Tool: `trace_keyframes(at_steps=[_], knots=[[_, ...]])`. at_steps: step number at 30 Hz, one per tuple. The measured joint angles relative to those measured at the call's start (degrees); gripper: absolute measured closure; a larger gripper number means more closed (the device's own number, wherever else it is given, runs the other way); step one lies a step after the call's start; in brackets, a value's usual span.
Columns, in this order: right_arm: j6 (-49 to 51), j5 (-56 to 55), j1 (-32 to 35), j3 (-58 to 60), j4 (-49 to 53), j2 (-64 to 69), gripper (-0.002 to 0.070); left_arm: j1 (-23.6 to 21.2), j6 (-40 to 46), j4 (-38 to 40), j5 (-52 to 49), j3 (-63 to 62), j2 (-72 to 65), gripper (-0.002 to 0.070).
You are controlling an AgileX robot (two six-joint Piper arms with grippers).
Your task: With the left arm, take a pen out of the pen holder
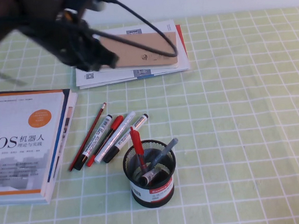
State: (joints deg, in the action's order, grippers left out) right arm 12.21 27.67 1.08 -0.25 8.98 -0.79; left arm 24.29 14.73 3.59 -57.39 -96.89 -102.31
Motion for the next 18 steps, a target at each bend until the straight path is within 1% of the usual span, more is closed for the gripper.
trace_keyframes(at_steps=[4, 14, 18], knots=[[0.00, 0.00, 0.00, 0.00, 0.00, 0.00, 0.0689, -1.50, -1.66, -0.40, 3.67, 10.72, 10.84, 0.0671], [0.00, 0.00, 0.00, 0.00, 0.00, 0.00, 0.0689, -1.60, -6.55, -1.32, 14.17, 35.61, 35.99, 0.0675], [0.00, 0.00, 0.00, 0.00, 0.00, 0.00, 0.0689, -1.60, -9.20, -0.22, 17.42, 44.88, 45.76, 0.0676]])
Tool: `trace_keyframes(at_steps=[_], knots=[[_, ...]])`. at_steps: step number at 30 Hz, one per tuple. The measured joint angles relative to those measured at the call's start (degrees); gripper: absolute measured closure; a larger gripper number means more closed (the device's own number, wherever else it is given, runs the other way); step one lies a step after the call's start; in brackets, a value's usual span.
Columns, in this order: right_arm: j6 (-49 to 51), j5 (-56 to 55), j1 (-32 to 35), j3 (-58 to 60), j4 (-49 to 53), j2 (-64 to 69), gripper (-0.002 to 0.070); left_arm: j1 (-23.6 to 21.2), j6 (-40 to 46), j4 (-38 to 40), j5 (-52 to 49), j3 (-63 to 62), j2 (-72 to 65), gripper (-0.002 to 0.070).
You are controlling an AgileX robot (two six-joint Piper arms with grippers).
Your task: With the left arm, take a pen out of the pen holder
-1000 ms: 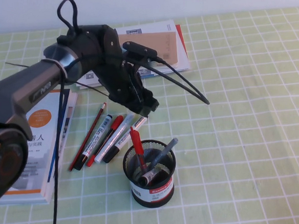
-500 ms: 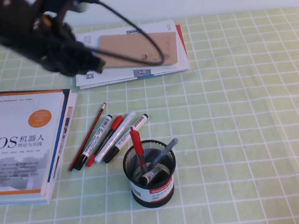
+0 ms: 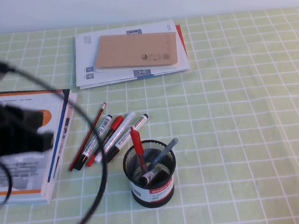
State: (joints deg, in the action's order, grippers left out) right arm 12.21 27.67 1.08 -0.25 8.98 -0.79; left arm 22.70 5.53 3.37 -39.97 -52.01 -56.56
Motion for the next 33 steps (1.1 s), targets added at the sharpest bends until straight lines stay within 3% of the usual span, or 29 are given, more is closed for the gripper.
trace_keyframes(at_steps=[6, 16, 22, 28, 33], knots=[[0.00, 0.00, 0.00, 0.00, 0.00, 0.00, 0.0689, 0.00, -0.83, -0.46, 2.58, 10.35, 12.97, 0.0676], [0.00, 0.00, 0.00, 0.00, 0.00, 0.00, 0.0689, 0.00, -1.41, -1.41, 4.77, 11.40, 20.24, 0.0677], [0.00, 0.00, 0.00, 0.00, 0.00, 0.00, 0.0689, -0.14, -0.44, -3.37, 16.43, 19.31, 24.84, 0.0677], [0.00, 0.00, 0.00, 0.00, 0.00, 0.00, 0.0688, -6.30, 8.29, 5.36, 29.79, 33.98, 38.74, 0.0677], [0.00, 0.00, 0.00, 0.00, 0.00, 0.00, 0.0689, -12.41, 9.24, 7.74, 32.36, 43.21, 50.66, 0.0677]])
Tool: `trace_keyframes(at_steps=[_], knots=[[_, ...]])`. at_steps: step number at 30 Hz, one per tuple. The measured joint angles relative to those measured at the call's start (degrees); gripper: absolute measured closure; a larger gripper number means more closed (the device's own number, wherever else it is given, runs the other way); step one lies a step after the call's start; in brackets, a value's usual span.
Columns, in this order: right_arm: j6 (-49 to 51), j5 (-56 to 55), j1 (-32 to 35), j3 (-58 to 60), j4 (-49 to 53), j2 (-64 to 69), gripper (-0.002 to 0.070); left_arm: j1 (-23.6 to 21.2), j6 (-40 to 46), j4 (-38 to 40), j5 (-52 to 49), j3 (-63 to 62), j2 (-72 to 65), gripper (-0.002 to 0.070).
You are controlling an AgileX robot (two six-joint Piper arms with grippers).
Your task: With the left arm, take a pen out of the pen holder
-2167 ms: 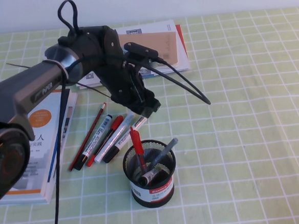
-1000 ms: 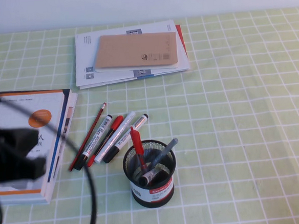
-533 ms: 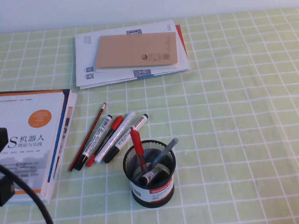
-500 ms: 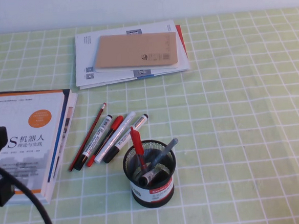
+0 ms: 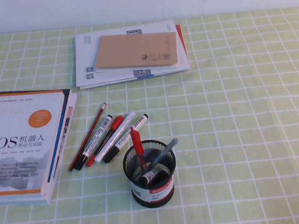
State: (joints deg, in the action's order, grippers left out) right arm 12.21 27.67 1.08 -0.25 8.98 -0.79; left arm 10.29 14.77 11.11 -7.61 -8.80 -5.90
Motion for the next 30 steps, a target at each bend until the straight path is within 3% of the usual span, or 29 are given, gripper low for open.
trace_keyframes(at_steps=[9, 22, 30], knots=[[0.00, 0.00, 0.00, 0.00, 0.00, 0.00, 0.0689, -2.86, -5.10, -0.85, 0.80, 9.86, 6.35, 0.0677], [0.00, 0.00, 0.00, 0.00, 0.00, 0.00, 0.0689, -2.86, -7.26, -4.04, -13.03, 10.17, 6.49, 0.0677], [0.00, 0.00, 0.00, 0.00, 0.00, 0.00, 0.0689, -2.86, -7.52, -4.31, -14.37, 10.17, 6.49, 0.0678]])
